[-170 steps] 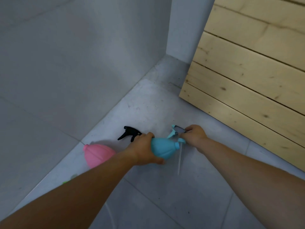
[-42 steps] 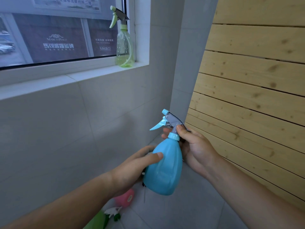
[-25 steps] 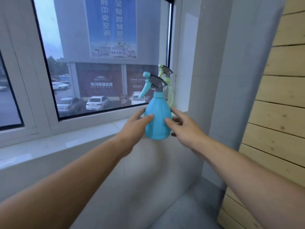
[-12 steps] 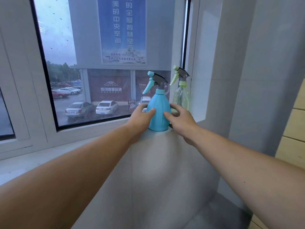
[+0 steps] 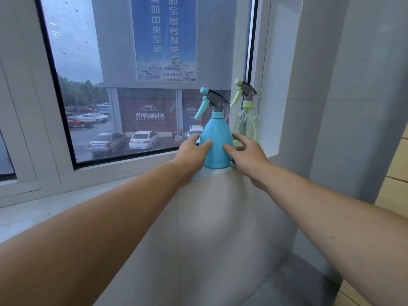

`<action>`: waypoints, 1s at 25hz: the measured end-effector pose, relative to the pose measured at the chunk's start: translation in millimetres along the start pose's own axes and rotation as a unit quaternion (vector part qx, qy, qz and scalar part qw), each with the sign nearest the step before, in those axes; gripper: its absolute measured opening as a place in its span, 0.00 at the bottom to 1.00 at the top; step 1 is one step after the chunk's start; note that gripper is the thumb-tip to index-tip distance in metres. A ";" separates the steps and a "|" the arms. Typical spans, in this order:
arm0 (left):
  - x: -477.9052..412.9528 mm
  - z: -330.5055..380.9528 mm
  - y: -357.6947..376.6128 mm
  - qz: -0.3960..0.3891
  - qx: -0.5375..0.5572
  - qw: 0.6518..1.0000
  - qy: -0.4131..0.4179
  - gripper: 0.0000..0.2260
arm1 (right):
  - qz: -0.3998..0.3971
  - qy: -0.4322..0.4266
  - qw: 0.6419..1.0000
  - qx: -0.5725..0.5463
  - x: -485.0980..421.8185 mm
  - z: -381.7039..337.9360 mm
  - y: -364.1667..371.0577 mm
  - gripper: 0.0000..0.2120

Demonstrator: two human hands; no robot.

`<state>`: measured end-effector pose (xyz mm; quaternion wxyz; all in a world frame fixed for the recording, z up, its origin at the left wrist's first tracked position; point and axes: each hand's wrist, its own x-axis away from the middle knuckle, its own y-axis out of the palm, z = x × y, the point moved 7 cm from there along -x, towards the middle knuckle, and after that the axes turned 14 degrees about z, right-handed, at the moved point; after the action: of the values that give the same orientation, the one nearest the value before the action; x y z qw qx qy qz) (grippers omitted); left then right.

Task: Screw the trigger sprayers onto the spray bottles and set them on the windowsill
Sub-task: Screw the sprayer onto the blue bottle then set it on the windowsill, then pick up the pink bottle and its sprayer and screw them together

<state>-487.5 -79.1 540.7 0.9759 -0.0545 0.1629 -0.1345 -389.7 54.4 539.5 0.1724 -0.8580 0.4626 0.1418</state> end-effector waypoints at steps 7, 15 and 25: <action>24.9 0.9 -22.6 0.022 -0.064 0.998 -0.001 0.32 | 0.018 0.004 1.000 0.021 20.0 -1.1 -39.3 0.25; 146.2 3.8 -33.3 0.084 0.031 0.985 0.147 0.10 | 0.029 0.010 0.999 0.023 113.1 18.8 -111.7 0.11; 306.6 -240.1 59.7 -0.267 -0.197 0.919 -0.211 0.19 | -0.062 0.180 0.970 0.153 276.2 204.0 -153.6 0.10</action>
<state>-273.5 -122.8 212.8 0.8849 -0.3145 -0.0439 -0.3407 -130.5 14.4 269.9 0.2238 -0.8598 0.4483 -0.0988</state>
